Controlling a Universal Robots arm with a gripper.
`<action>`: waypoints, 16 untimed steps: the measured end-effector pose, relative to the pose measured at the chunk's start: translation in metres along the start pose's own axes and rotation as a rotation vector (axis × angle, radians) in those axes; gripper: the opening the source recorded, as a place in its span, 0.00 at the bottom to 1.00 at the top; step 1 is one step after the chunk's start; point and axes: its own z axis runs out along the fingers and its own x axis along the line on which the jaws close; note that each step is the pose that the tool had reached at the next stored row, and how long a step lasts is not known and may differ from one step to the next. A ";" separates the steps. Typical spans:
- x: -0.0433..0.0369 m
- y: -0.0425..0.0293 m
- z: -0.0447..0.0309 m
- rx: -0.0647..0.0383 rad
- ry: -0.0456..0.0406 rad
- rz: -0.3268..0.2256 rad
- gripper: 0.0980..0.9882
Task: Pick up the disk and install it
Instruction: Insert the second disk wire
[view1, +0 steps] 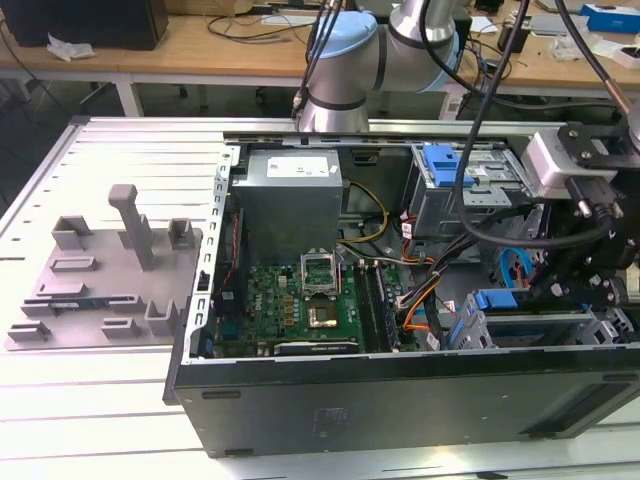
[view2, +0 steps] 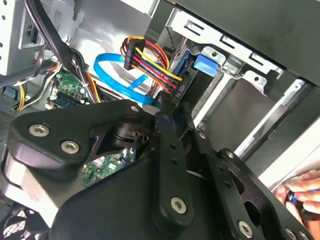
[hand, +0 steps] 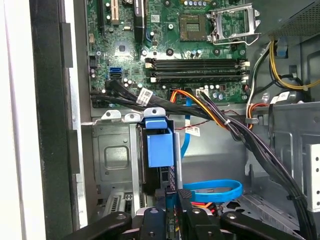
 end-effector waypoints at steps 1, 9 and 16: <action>-0.0007 0.0000 -0.0034 0.000 0.0001 0.000 0.16; -0.0053 0.0002 -0.0334 0.008 -0.0005 -0.001 0.16; -0.0053 0.0001 -0.0336 0.008 -0.0002 -0.001 0.01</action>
